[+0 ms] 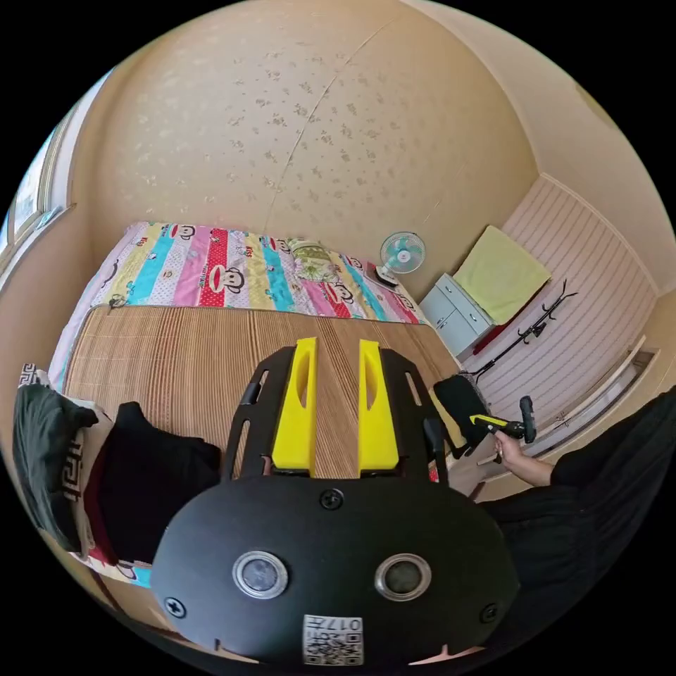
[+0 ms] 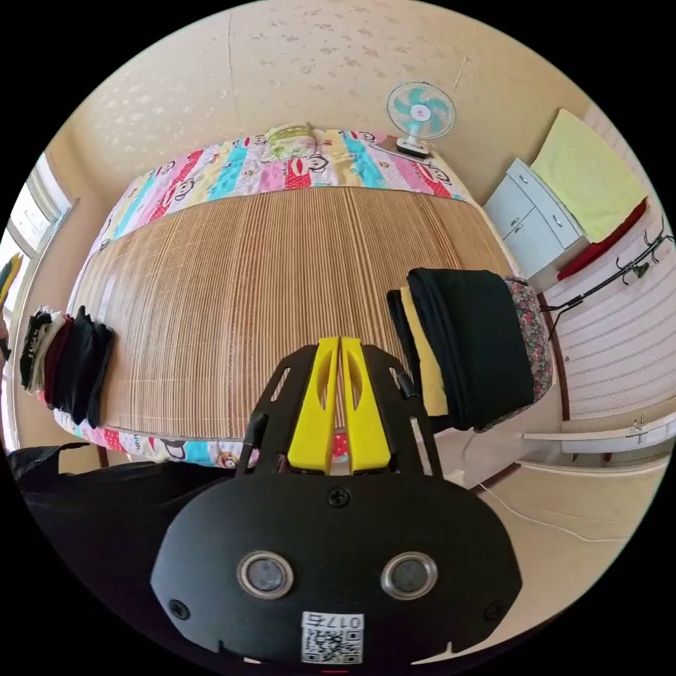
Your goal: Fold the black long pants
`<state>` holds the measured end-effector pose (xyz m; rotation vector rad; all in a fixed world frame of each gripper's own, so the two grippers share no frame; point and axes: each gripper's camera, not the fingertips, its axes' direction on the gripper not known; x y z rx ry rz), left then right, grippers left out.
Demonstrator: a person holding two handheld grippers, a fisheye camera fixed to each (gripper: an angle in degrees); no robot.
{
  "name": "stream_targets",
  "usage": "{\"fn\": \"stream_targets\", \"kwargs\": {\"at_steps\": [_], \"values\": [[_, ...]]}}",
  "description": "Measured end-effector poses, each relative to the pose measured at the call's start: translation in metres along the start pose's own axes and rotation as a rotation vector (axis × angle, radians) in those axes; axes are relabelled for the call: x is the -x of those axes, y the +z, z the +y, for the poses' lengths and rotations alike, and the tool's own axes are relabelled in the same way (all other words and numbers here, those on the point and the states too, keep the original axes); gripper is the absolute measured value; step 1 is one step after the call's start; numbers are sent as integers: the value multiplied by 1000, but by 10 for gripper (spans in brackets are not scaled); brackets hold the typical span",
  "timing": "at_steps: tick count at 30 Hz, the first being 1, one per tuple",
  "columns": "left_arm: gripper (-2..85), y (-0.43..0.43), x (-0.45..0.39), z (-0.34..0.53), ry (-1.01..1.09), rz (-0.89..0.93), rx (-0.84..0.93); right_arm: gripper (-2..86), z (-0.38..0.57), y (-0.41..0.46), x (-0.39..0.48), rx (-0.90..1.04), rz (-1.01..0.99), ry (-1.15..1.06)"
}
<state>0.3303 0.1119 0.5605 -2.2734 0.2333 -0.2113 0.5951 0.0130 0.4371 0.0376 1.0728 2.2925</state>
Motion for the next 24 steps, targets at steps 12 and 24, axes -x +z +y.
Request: {"fn": "stream_targets", "kwargs": {"at_steps": [12,24], "values": [[77,171,-144,39,-197,442,165,40,53,56,-153,26,-18,408],[76,191,-148,73,-338,366,126,34,120,146,-180,321,-72,507]]}}
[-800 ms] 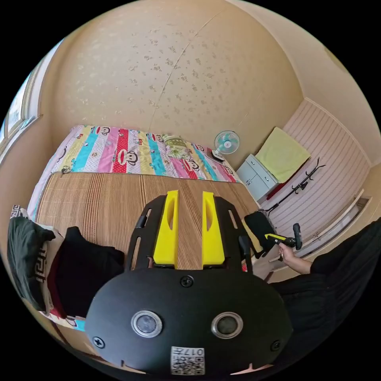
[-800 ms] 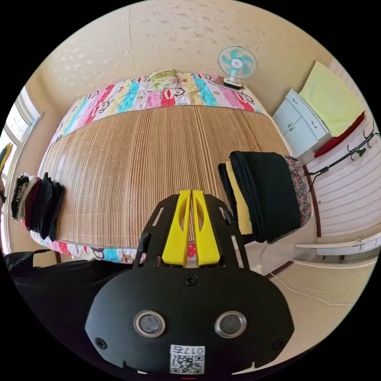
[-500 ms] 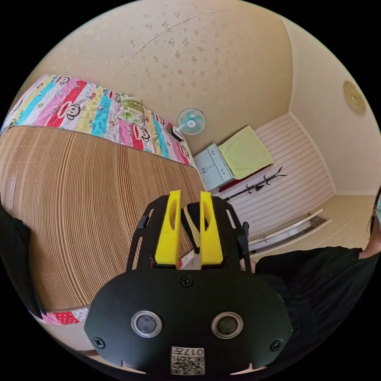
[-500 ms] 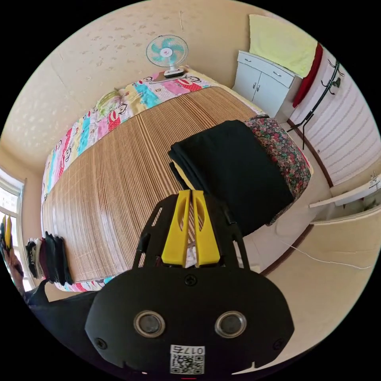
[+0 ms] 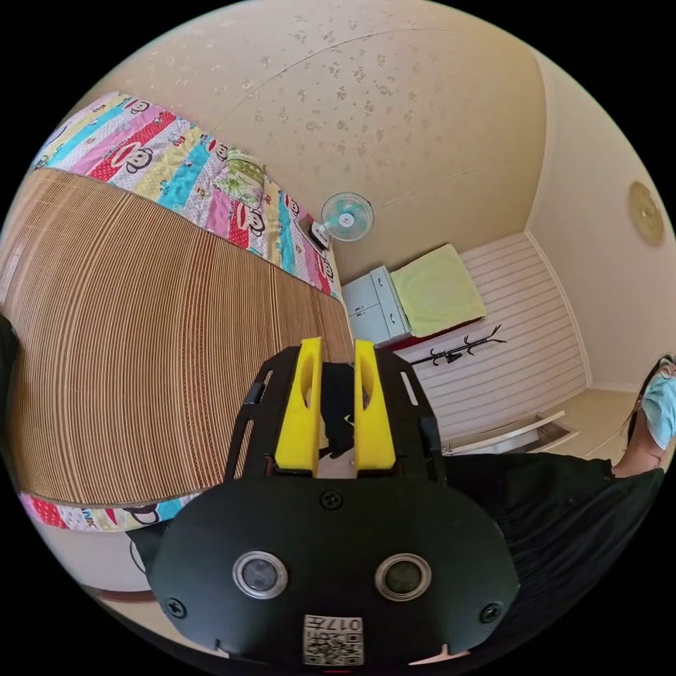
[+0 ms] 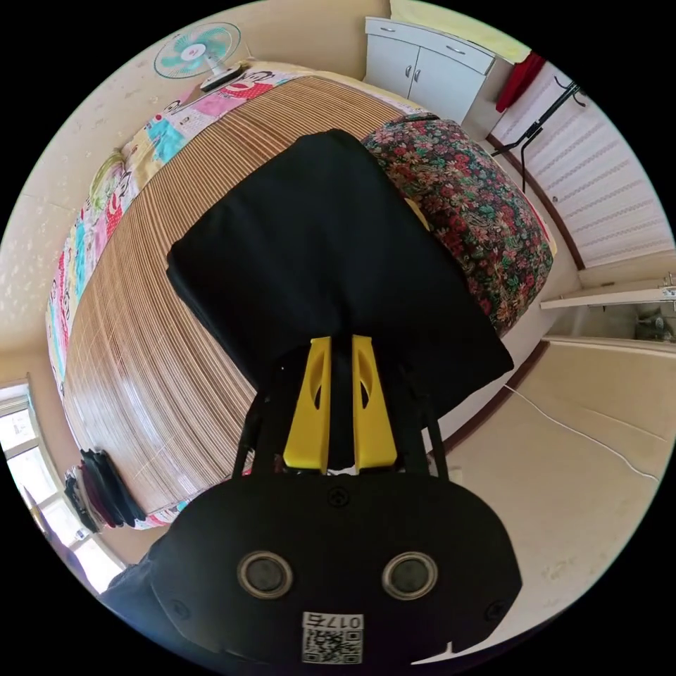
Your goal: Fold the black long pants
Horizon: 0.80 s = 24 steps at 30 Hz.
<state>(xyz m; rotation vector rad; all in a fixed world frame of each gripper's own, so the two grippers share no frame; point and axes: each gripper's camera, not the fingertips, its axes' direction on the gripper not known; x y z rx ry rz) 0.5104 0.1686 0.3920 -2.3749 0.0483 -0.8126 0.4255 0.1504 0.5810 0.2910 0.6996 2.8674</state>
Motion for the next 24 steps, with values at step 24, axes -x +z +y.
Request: {"fn": "stream_targets", "kwargs": {"at_steps": [24], "values": [[71,-80,71,20,-25,-34,-203,3,154,-295,124,-640,-925,-757]]}}
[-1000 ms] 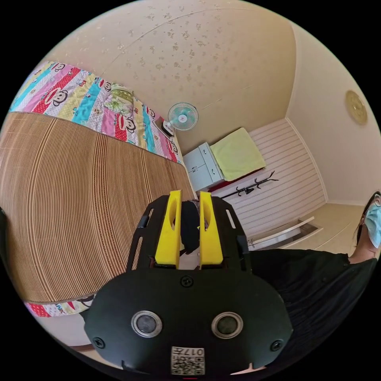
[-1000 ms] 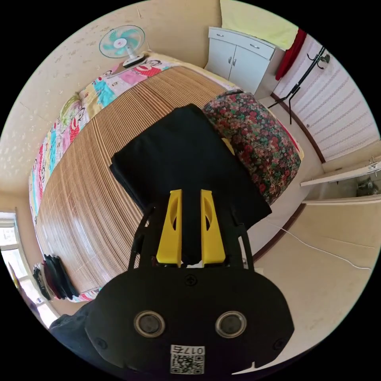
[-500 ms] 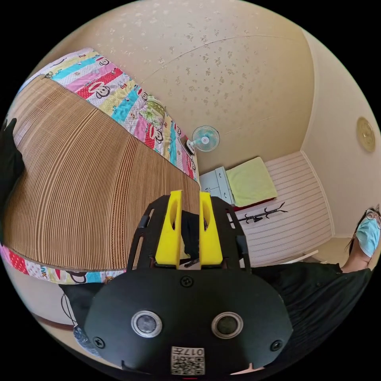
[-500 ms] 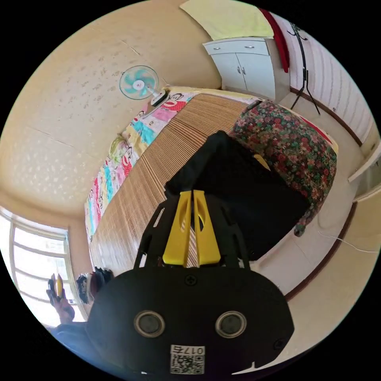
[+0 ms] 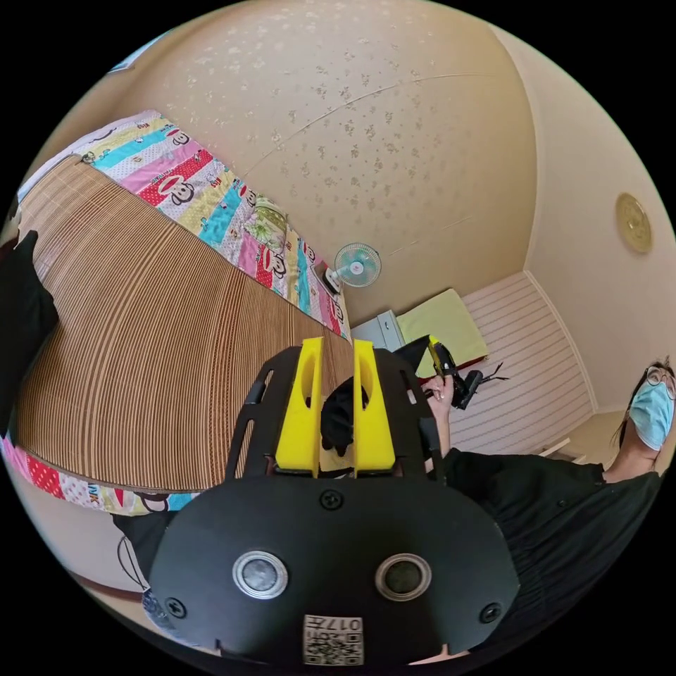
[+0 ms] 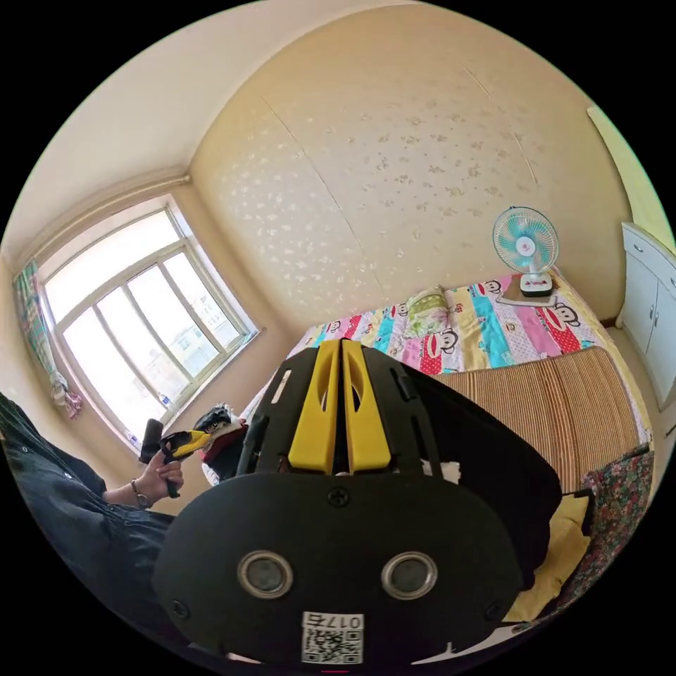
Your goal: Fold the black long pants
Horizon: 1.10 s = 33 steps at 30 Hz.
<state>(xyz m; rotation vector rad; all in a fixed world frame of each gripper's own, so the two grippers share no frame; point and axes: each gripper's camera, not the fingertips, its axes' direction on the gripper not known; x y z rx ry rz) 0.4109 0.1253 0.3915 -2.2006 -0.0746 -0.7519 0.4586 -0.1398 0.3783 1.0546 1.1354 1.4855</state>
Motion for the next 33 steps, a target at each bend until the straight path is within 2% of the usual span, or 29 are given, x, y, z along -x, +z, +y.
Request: {"fn": "stream_targets", "kwargs": {"at_steps": [5,8,11,13,16,18,20,22,24,26,29,31,33], "values": [[71,-9,12,-9,2,-10,-21,4,-22,-36,36,-193,-321,-87],[72,-14,23,-11,-8,-18,-40,5,-21,-50,21,-294,-566,-12],[71,-15,35,-11,-28,-31,-43,5,-11,-42,12,-263,-607,-44],[71,-15,47,-9,-53,-39,-48,5,-2,-30,5,-202,-527,-16],[70,-13,60,-5,-88,-56,-54,5,20,4,-27,13,-380,94],[70,-10,69,-1,-107,-63,-52,6,53,50,-64,329,-308,177],[70,-5,78,2,-129,-67,-44,6,93,86,-87,549,-228,225],[70,3,90,6,-161,-67,-35,7,140,121,-98,781,-157,209],[70,8,96,7,-178,-62,-29,8,205,161,-107,1093,-9,179],[71,13,100,4,-178,-67,-16,8,246,180,-111,1268,60,132],[76,20,104,-4,-163,-98,7,8,256,184,-112,1255,-38,159],[97,29,109,-10,-168,-115,30,8,239,178,-110,1157,-199,195],[117,41,118,-13,-199,-137,64,8,198,161,-104,928,-463,213]]}}
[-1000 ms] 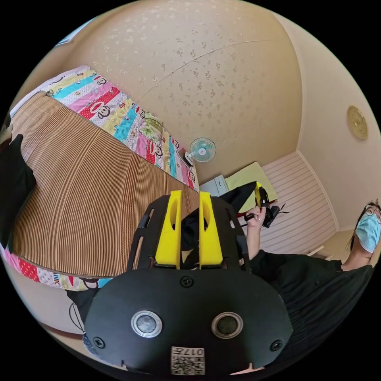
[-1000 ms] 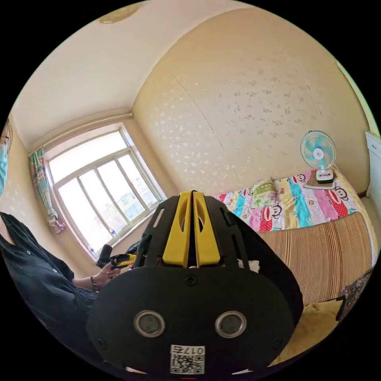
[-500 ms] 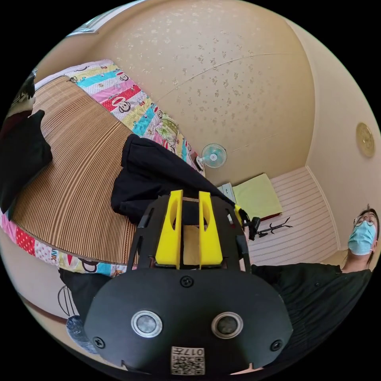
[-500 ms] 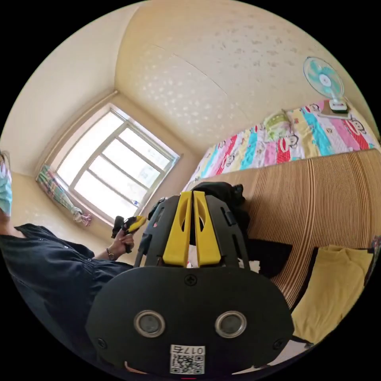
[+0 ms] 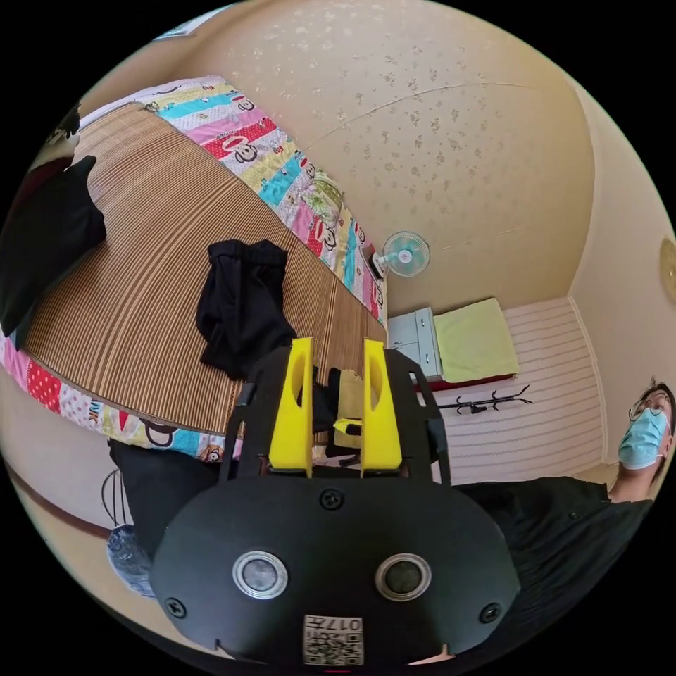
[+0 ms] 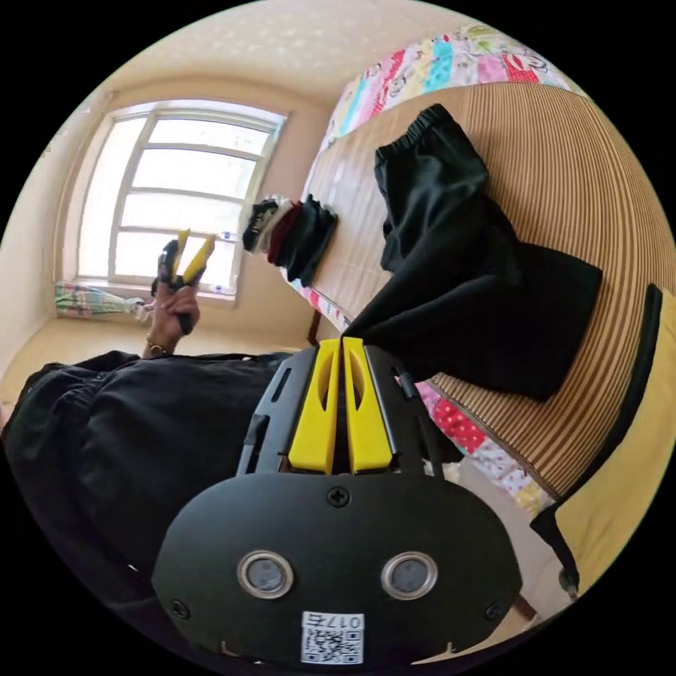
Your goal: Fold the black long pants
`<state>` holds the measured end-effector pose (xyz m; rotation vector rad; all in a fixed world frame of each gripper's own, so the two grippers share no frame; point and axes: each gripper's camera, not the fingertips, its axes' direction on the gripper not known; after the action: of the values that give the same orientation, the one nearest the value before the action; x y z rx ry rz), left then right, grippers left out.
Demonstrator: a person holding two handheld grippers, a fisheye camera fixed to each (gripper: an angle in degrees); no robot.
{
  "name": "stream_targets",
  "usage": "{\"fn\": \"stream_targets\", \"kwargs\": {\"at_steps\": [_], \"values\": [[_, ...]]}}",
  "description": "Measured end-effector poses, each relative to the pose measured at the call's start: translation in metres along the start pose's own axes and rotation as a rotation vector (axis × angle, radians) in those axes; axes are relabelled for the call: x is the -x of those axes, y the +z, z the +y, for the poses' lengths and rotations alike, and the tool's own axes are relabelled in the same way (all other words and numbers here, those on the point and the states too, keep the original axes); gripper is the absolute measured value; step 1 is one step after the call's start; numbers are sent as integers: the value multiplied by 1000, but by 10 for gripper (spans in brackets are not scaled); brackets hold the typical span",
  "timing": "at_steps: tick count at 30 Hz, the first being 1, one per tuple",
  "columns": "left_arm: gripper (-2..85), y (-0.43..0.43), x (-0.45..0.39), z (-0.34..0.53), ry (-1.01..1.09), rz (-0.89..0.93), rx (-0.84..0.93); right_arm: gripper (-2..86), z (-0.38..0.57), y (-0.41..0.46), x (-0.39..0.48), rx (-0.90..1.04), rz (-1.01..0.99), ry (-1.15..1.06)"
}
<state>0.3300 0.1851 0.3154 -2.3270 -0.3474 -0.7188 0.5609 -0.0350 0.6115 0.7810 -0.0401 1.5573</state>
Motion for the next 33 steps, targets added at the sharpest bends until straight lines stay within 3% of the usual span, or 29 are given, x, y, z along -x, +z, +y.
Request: {"fn": "stream_targets", "kwargs": {"at_steps": [3,8,12,14,18,22,25,29,33], "values": [[143,36,18,-9,-68,35,81,9,-20,-37,30,-117,-186,-154],[174,122,58,-15,-305,200,261,9,-47,-59,84,-138,-276,-399],[79,166,75,-6,-437,409,246,14,-60,-41,109,-48,-262,-500],[61,163,63,-11,-344,376,220,17,-62,-31,111,-2,-217,-512],[49,151,-9,-31,99,162,291,33,-68,-45,86,27,-222,-384],[44,175,-97,-12,563,74,499,65,-68,-95,59,-214,-222,-299],[44,212,-135,25,758,52,680,121,-98,-103,16,-294,-173,-54],[44,258,-152,68,836,24,830,175,-182,-15,-27,-32,-96,68],[44,283,-159,108,846,28,888,196,-254,137,-52,337,187,138]]}}
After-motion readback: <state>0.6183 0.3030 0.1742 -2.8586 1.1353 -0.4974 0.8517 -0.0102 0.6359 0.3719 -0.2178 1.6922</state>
